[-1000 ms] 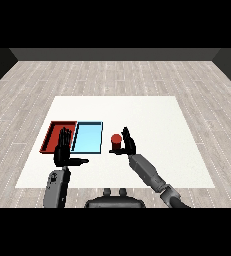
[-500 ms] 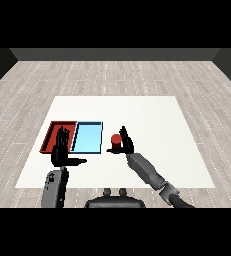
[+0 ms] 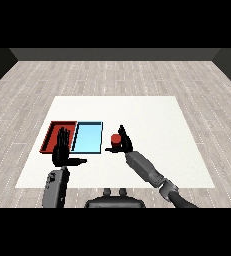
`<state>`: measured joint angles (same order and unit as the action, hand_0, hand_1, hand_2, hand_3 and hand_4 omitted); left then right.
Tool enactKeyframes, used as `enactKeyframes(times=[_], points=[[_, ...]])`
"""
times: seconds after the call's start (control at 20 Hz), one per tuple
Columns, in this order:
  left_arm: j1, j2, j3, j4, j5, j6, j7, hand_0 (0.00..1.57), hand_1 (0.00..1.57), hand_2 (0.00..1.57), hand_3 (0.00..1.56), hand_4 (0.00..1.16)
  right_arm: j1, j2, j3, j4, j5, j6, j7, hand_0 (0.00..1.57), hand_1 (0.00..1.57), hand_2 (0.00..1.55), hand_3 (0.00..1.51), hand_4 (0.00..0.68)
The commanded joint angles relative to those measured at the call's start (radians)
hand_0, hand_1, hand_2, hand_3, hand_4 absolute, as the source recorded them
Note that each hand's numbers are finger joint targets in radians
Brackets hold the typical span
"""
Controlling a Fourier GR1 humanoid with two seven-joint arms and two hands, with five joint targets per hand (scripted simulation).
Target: Pick the red can and put it in the red box
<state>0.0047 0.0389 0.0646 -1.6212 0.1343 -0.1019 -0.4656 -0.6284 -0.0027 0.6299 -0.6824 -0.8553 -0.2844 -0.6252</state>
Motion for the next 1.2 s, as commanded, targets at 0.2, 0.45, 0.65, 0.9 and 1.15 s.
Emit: enactKeyframes(times=[0.2, 0.45, 0.65, 0.9, 1.15], points=[[0.023, 0.030, 0.026, -0.024, 0.054, -0.050, 0.021, 0.00, 0.00, 0.00, 0.00, 0.00, -0.039, 0.003, 0.070, 0.061, -0.090, -0.029, -0.003, 0.00, 0.00, 0.00, 0.00, 0.000], [0.041, 0.012, -0.001, -0.013, 0.012, -0.037, -0.017, 0.00, 0.00, 0.00, 0.00, 0.00, -0.088, 0.003, 0.048, 0.063, -0.090, -0.063, 0.064, 0.00, 0.00, 0.00, 0.00, 0.000], [-0.023, 0.024, 0.021, -0.021, 0.017, -0.006, 0.042, 0.00, 0.00, 0.00, 0.00, 0.00, -0.121, 0.003, 0.103, 0.102, -0.114, -0.162, 0.046, 1.52, 1.52, 1.50, 1.46, 0.493], [-0.050, 0.029, 0.035, 0.018, 0.021, -0.007, 0.033, 0.00, 0.00, 0.00, 0.00, 0.00, -0.126, 0.003, 0.189, 0.064, -0.110, -0.301, 0.108, 1.54, 1.54, 1.47, 1.42, 0.575], [-0.015, -0.007, 0.007, 0.015, 0.010, -0.003, -0.012, 0.00, 0.00, 0.00, 0.00, 0.00, -0.148, 0.003, 0.179, 0.145, -0.097, -0.234, 0.110, 1.53, 1.53, 1.47, 1.42, 0.551]])
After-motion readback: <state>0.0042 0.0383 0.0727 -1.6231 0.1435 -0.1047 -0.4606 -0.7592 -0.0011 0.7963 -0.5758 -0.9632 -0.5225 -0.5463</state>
